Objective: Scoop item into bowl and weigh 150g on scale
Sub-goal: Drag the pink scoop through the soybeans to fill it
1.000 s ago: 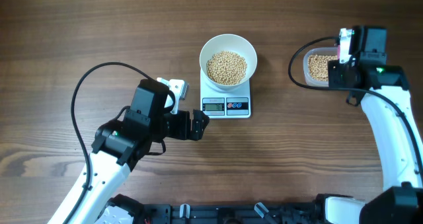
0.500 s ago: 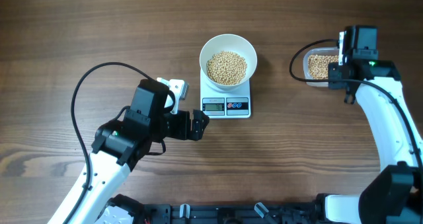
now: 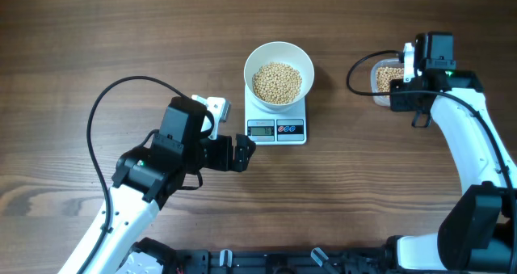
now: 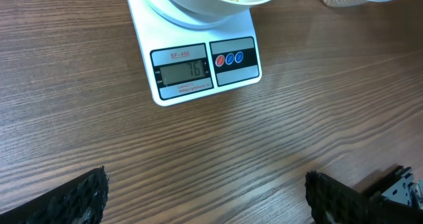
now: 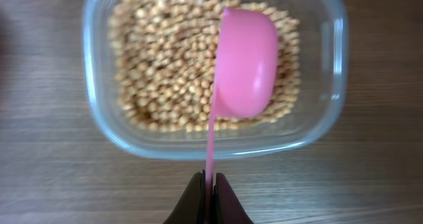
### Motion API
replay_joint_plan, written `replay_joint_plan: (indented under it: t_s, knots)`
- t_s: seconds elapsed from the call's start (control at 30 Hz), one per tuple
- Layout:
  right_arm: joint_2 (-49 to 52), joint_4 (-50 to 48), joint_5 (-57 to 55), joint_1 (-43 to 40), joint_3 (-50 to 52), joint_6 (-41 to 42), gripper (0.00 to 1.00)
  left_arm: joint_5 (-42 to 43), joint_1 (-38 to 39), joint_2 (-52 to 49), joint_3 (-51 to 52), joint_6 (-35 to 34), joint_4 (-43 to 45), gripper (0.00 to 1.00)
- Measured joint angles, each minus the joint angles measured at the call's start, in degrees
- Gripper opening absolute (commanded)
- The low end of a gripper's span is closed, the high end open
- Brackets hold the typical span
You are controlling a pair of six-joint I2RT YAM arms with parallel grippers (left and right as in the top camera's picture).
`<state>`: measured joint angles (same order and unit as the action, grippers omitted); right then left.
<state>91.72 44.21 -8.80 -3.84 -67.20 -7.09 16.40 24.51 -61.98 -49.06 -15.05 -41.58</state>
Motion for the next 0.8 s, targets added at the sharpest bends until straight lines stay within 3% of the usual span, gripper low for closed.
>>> replay_joint_plan:
  t_s: [0.57,0.8]
  knots:
    - [0.33,0.85,8.90,-0.50,0.00,1.01,0.04,0.00,0.00,0.00,0.00,0.00,0.00,1.00]
    - [0.33,1.01,19.43,-7.41,0.00,1.29,0.04,0.00,0.00,0.00,0.00,0.00,0.00,1.00]
